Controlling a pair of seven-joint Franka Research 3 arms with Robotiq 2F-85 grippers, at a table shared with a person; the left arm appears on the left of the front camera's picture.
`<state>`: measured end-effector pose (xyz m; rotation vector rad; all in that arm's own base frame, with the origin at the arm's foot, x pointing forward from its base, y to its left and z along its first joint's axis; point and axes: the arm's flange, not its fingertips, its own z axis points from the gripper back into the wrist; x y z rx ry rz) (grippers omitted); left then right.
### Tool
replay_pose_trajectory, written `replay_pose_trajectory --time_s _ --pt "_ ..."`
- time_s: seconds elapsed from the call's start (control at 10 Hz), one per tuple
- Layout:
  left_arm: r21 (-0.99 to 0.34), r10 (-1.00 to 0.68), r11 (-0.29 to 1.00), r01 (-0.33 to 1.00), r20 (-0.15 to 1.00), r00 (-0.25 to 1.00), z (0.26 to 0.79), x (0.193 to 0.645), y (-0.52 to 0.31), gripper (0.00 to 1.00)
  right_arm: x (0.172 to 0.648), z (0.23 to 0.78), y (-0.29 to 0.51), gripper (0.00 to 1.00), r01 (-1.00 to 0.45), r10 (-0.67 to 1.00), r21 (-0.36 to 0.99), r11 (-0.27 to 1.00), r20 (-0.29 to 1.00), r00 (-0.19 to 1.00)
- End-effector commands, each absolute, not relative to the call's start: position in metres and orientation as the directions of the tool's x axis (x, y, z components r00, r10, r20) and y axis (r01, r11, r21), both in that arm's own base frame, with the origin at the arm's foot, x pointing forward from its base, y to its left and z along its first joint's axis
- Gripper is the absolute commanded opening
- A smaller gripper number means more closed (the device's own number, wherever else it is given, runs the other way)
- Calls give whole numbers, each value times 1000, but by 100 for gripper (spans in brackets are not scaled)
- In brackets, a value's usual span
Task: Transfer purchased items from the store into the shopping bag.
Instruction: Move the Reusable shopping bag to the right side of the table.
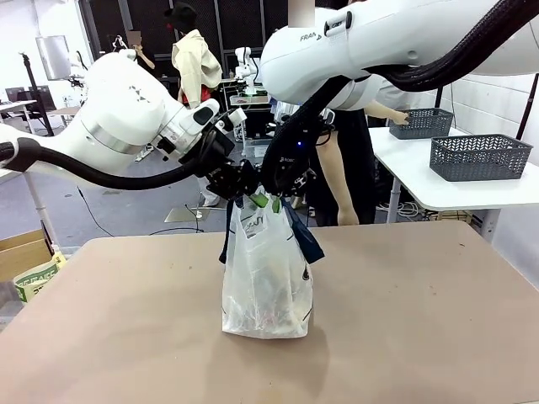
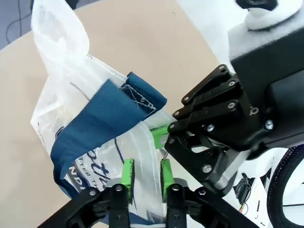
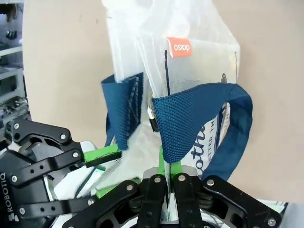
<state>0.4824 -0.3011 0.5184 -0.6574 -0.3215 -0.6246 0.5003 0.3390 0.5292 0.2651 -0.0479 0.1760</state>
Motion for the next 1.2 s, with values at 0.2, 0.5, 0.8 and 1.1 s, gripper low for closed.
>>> replay_pose_trajectory --time_s 0.2,0.5,0.8,1.1 --pt "-491 -416 584 647 502 758 520 471 -284 100 504 526 337 0 -122 120 311 943 25 992" --pt "-508 -401 576 640 507 763 526 461 -282 100 506 524 335 0 -112 112 308 945 18 994" --pt "-535 -410 544 646 502 761 524 449 -285 100 509 523 336 0 -80 79 301 950 13 997" --pt "-560 -431 522 644 478 765 515 448 -302 100 508 523 339 0 -68 66 284 956 16 998"
